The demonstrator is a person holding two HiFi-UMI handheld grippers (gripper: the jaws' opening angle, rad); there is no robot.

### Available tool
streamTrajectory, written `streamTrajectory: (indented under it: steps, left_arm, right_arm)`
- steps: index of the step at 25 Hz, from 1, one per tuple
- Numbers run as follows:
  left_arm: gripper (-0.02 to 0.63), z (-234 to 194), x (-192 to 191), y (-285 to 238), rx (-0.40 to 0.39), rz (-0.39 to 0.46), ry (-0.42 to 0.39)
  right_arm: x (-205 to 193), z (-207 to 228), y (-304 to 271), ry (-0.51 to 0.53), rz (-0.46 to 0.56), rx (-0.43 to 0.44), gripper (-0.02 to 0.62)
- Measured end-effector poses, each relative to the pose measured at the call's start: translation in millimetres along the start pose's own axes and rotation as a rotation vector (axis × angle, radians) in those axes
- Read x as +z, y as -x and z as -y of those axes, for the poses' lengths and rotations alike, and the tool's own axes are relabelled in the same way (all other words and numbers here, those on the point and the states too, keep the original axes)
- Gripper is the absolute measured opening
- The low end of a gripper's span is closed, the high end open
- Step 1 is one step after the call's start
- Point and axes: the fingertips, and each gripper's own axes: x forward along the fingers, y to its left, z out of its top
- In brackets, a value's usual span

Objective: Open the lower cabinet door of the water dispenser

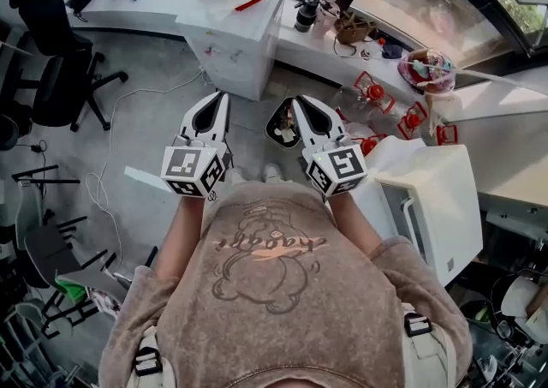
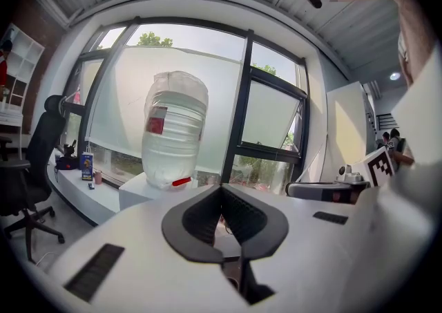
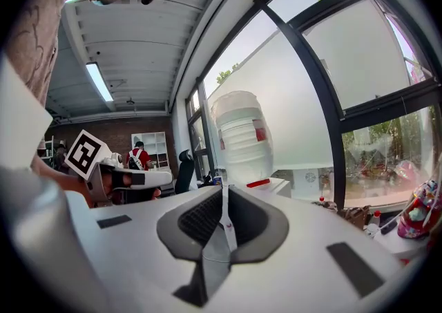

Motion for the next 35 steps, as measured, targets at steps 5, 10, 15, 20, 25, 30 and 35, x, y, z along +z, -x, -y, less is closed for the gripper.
streamTrajectory:
  steps: [5, 10, 15, 20, 25, 30, 35]
  left_arm:
    - [0.012, -5, -4, -1, -0.02, -0.017, -0.012]
    - [0.012, -9, -4, -2, -0.037, -0.022, -0.015]
    - [0.012, -14, -4, -1, -0.039, -0.022, -0.016]
    - [0.012, -19, -6, -4, -0.037, -0.022, -0.019]
    - [0.012, -33, -16, -13, -0.032, -0.04, -0.024]
    - [0.012, -46, -41, -21, -0.025, -0.065, 0.0]
    - [0.012, -64, -70, -28, -0.007, -0.09, 0.023]
  right_arm:
    - [1, -4, -3, -0.007, 0.01, 0.013, 0.077]
    - [-1, -7, -6, -0.024, 0.046, 0.04, 0.152]
    - [-11, -10, -10, -0.033, 0.037, 0.052, 0.204]
    - [-31, -10, -16, -0.045, 0.004, 0.048, 0.206]
    - [-50, -8, -36, -0.068, -0.028, 0.062, 0.206]
    - [-69, -3, -52, -0.064, -0.086, 0.073, 0.206]
    - [-93, 3, -72, -0.07, -0.119, 0.077, 0.206]
